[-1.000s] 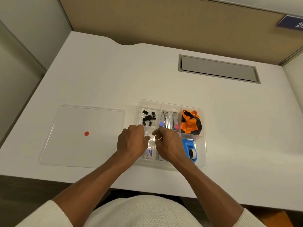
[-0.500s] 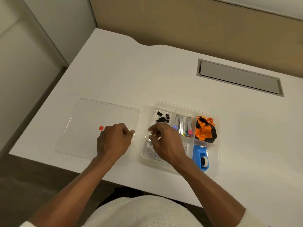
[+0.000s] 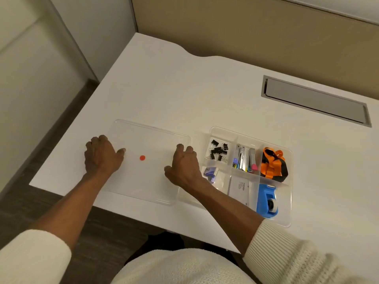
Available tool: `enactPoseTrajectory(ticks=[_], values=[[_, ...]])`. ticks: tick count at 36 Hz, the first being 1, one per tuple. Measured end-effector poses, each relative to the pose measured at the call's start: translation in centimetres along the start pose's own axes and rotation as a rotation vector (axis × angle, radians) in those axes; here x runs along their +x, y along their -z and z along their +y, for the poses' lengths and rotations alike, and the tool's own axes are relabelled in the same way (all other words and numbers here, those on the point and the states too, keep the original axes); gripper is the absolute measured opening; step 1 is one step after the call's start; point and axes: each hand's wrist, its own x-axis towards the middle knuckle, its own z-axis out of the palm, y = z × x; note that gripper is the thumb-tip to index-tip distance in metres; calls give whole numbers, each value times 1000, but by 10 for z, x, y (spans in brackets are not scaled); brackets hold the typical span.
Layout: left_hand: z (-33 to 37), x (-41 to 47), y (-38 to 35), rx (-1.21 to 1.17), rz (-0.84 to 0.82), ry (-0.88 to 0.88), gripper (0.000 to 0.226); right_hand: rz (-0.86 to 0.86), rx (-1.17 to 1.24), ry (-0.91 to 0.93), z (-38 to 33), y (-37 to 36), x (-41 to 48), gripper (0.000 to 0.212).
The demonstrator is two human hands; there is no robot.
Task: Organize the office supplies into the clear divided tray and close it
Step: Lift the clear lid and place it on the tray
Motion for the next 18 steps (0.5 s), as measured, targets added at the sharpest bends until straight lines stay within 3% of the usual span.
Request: enactPoseTrajectory(ticks=[4,8,14,18], values=[[-5,8,-6,-3,-53,33,92,-85,10,-87,-6,-14,4,65],[2,7,-9,-55,-33,55,100,-65,-28,-158,-12,-19,5,85],[7,12,-8,-3,-24,46,88,-19,86,-278,-22,-17,11,84],[7,22,-4,-41,-47,106,96,-4,248,-418,-32,-9,22,78]])
